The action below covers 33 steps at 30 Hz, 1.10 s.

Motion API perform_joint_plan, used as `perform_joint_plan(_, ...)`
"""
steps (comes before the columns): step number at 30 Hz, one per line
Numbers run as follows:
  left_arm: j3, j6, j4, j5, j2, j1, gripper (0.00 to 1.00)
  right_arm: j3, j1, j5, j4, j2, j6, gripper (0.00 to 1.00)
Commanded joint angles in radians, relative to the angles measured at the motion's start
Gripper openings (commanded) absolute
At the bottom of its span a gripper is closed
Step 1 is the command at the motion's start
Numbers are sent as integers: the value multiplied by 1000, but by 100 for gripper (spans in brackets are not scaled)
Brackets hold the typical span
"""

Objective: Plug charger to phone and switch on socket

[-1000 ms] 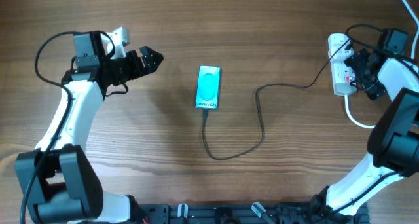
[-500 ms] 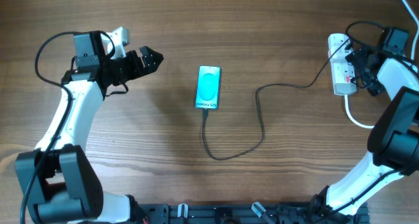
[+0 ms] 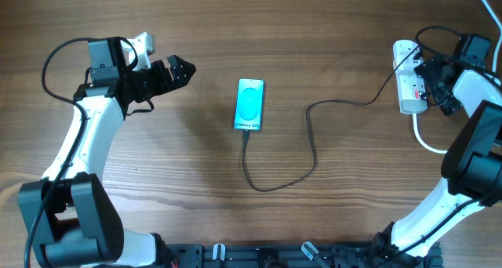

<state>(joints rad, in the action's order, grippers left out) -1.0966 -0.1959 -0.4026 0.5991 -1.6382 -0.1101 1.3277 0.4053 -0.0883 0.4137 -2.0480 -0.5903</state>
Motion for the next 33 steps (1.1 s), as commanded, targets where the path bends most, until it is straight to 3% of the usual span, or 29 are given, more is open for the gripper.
perform_joint_plan(1,1,9,3,0,6,2,100,-13,-16,117,51,-60,14,100)
perform_joint_plan(33,1,9,3,0,6,2,100,-13,-33,116,145,-60,14,100)
